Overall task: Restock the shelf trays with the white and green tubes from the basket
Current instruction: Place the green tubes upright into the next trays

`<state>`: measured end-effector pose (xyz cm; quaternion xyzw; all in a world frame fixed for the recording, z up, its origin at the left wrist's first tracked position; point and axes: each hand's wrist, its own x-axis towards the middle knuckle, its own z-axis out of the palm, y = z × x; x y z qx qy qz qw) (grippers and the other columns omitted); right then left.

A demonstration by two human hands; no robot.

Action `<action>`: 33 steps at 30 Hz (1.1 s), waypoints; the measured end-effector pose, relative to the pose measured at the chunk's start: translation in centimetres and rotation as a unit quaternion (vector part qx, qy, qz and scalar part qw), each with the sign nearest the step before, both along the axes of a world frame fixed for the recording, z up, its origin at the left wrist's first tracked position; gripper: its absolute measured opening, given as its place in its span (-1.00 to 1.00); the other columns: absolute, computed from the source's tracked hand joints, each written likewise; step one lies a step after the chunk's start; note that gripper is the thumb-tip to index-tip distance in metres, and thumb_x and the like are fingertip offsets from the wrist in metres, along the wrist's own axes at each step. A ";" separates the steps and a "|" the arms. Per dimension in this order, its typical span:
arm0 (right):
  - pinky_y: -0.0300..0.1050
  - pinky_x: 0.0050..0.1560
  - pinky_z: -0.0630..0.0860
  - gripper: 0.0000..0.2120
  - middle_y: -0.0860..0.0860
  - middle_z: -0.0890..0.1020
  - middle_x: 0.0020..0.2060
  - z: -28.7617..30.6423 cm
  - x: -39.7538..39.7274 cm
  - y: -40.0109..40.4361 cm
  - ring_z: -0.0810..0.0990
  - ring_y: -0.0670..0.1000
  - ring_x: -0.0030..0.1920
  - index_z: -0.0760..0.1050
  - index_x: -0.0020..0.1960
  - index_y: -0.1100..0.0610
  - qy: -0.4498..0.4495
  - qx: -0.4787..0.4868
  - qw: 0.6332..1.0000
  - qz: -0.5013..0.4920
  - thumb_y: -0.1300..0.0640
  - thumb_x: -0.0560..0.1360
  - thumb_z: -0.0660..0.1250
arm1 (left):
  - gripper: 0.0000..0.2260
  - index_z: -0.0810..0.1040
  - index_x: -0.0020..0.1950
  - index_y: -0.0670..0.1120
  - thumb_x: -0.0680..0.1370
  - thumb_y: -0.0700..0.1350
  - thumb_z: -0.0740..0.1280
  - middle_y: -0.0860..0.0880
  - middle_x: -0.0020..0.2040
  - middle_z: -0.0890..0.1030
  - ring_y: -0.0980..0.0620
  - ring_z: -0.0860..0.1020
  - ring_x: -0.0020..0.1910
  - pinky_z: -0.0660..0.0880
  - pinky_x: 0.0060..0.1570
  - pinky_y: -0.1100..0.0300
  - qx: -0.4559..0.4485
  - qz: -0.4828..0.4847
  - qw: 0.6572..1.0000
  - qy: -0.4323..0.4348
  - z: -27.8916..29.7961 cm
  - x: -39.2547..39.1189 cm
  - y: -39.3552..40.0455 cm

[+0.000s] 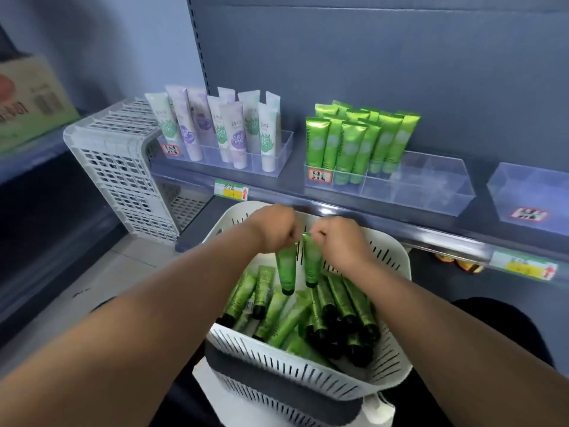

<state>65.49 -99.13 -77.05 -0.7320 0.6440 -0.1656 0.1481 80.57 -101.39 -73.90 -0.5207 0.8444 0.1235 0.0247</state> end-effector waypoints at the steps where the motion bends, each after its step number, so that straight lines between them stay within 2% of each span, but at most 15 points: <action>1: -0.07 -0.38 0.32 -0.73 0.03 0.41 -0.44 0.9 -0.4 0.0 0.41 0.11 -0.36 0.26 -0.45 0.13 0.009 -0.022 1.000 -0.003 0.35 0.32 0.26 | -0.84 0.67 -0.08 -0.09 0.45 -0.25 0.32 -0.04 -0.07 0.67 -0.04 0.58 -0.04 0.47 -0.03 0.20 -0.015 -0.005 1.000 0.015 1.2 -0.4 0.0; 3: -0.02 -0.33 0.44 -0.83 0.05 0.51 -0.41 3.0 -1.4 -0.2 0.47 0.12 -0.35 0.38 -0.40 0.15 0.011 -0.064 0.998 -0.006 0.35 0.31 0.26 | -0.85 0.66 0.00 -0.10 0.49 -0.23 0.34 0.01 0.03 0.67 0.00 0.57 0.05 0.40 -0.01 0.26 -0.046 -0.015 0.998 0.039 3.5 -1.4 -0.2; 6: -0.06 -0.23 0.51 -0.87 0.10 0.66 -0.25 6.1 -3.3 -0.6 0.62 0.14 -0.21 0.58 -0.20 0.16 -0.002 -0.101 0.995 -0.017 0.32 0.37 0.28 | -0.86 0.65 0.01 -0.08 0.49 -0.21 0.35 -0.02 0.02 0.67 -0.03 0.58 0.06 0.46 0.06 0.19 -0.082 -0.029 0.995 0.056 6.9 -3.4 -0.7; 9: -0.05 -0.14 0.55 -0.86 0.08 0.68 -0.13 9.6 -5.5 -0.8 0.63 0.15 -0.10 0.62 -0.10 0.11 0.016 -0.145 0.988 -0.053 0.21 0.45 0.28 | -0.84 0.65 0.01 -0.07 0.49 -0.21 0.33 -0.03 0.01 0.68 -0.05 0.60 0.05 0.51 0.09 0.09 -0.122 -0.033 0.990 0.067 10.3 -5.6 -1.1; 14: -0.04 -0.04 0.50 -0.80 0.14 0.67 -0.04 15.2 -9.4 -2.4 0.59 0.23 0.00 0.64 -0.04 0.12 0.037 -0.196 0.974 -0.108 0.17 0.50 0.24 | -0.80 0.65 0.06 -0.04 0.50 -0.21 0.32 -0.05 0.05 0.67 -0.08 0.58 0.09 0.50 0.07 0.14 -0.192 -0.030 0.974 0.113 15.3 -9.4 -2.2; 18: -0.08 -0.05 0.49 -0.82 0.13 0.68 -0.08 18.1 -12.3 -4.2 0.60 0.21 -0.01 0.63 -0.04 0.11 0.007 -0.220 0.965 -0.140 0.19 0.51 0.25 | -0.80 0.65 0.05 -0.04 0.50 -0.22 0.31 -0.08 0.08 0.66 -0.12 0.58 0.10 0.51 0.10 0.13 -0.216 -0.030 0.967 0.130 17.8 -12.3 -4.0; 22: -0.17 -0.19 0.36 -0.81 0.08 0.58 -0.27 18.7 -14.1 -6.6 0.60 0.19 -0.11 0.46 -0.29 0.04 -0.004 -0.221 0.964 -0.149 0.22 0.48 0.25 | -0.80 0.63 0.07 -0.03 0.51 -0.22 0.30 -0.11 0.10 0.63 -0.17 0.57 0.10 0.49 0.06 0.11 -0.221 -0.018 0.968 0.115 18.4 -14.8 -5.7; 24: -0.18 -0.20 0.32 -0.83 0.09 0.57 -0.28 18.2 -14.6 -7.4 0.58 0.19 -0.12 0.49 -0.26 0.07 -0.003 -0.215 0.965 -0.149 0.23 0.48 0.25 | -0.79 0.62 0.07 -0.03 0.51 -0.22 0.28 -0.13 0.11 0.62 -0.19 0.56 0.10 0.48 0.04 0.10 -0.216 -0.019 0.972 0.093 17.9 -15.6 -6.4; 29: -0.14 -0.17 0.37 -0.84 0.16 0.66 -0.13 16.2 -14.7 -9.0 0.58 0.21 -0.06 0.60 -0.09 0.13 0.009 -0.195 0.972 -0.132 0.20 0.51 0.24 | -0.78 0.61 0.12 -0.04 0.53 -0.19 0.27 -0.16 0.16 0.60 -0.22 0.54 0.15 0.47 0.08 0.08 -0.177 -0.015 0.983 0.055 15.8 -16.5 -8.1; 33: -0.15 -0.20 0.30 -0.84 0.20 0.64 -0.12 14.7 -14.6 -10.0 0.57 0.23 -0.05 0.58 -0.12 0.16 0.023 -0.153 0.981 -0.114 0.18 0.52 0.24 | -0.77 0.60 0.13 -0.02 0.55 -0.19 0.25 -0.15 0.17 0.59 -0.21 0.54 0.16 0.46 0.08 0.09 -0.161 -0.011 0.986 0.036 14.2 -16.9 -8.8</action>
